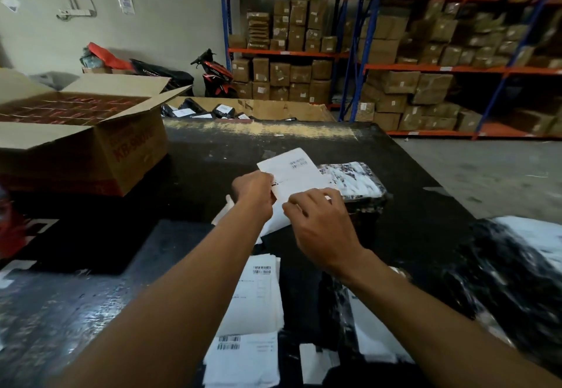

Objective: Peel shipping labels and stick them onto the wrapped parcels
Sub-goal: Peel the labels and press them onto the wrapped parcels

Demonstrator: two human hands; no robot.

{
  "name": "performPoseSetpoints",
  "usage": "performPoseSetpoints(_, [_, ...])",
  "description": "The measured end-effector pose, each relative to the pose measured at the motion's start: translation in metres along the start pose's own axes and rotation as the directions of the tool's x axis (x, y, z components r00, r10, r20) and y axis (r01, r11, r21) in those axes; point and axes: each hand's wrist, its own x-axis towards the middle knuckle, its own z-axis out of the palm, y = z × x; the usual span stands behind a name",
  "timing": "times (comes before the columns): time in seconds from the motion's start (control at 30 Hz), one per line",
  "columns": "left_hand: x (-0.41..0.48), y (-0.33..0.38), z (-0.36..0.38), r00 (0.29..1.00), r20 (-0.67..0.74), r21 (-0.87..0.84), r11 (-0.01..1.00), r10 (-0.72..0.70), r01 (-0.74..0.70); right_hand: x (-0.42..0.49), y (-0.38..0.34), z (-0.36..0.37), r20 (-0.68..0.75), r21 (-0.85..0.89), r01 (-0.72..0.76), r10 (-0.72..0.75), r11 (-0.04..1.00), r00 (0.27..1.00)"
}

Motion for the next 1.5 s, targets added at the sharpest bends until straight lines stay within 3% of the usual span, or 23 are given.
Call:
performPoseSetpoints(0.27, [-0.022,-0.013,0.014,0.987,-0.001,0.033,0.987,0.159,-0.159,-0.025,0.020,-0.027,0.043,0.043,0.037,-0.039,0.998,0.998])
performPoseSetpoints(0.37, [-0.024,-0.006,0.021,0.978,0.044,0.041,0.978,0.202,-0.204,-0.018,0.043,-0.034,-0.016,0.148,-0.194,0.199,0.970,0.980])
performPoseSetpoints(0.43, [-0.026,-0.004,0.030,0.967,0.078,0.099,0.963,0.242,-0.249,-0.010,0.065,-0.038,0.006,0.328,-0.451,0.476,0.830,0.880])
performPoseSetpoints(0.53, [-0.028,-0.003,0.049,0.956,0.115,0.131,0.949,0.271,-0.285,0.004,0.106,-0.043,0.261,0.471,-0.741,0.726,0.479,0.636])
performPoseSetpoints(0.63, [-0.026,-0.003,0.074,0.950,0.127,0.125,0.946,0.285,-0.300,0.014,0.139,-0.040,0.536,0.541,-0.837,0.730,0.088,0.423])
performPoseSetpoints(0.67, [-0.024,-0.004,0.083,0.948,0.126,0.123,0.944,0.292,-0.307,0.015,0.147,-0.038,0.596,0.553,-0.833,0.705,-0.015,0.383])
performPoseSetpoints(0.73, [-0.019,-0.005,0.099,0.946,0.116,0.133,0.939,0.303,-0.317,0.017,0.162,-0.032,0.661,0.558,-0.821,0.663,-0.121,0.351])
performPoseSetpoints(0.93, [-0.007,-0.004,0.127,0.960,0.089,0.083,0.958,0.267,-0.274,0.023,0.193,-0.007,0.664,0.565,-0.804,0.681,-0.185,0.309])
performPoseSetpoints(1.2, [0.015,-0.010,0.140,0.990,0.105,0.237,0.964,0.097,-0.120,0.026,0.215,0.023,0.682,0.511,-0.842,0.678,-0.173,0.274])
performPoseSetpoints(1.4, [0.039,-0.013,0.145,0.989,0.027,0.330,0.933,0.144,-0.145,0.031,0.224,0.038,0.645,0.386,-0.922,0.719,-0.015,0.259])
performPoseSetpoints(1.5, [0.048,-0.018,0.148,0.982,-0.013,0.402,0.900,0.190,-0.169,0.032,0.224,0.049,0.642,0.338,-0.941,0.727,0.016,0.243])
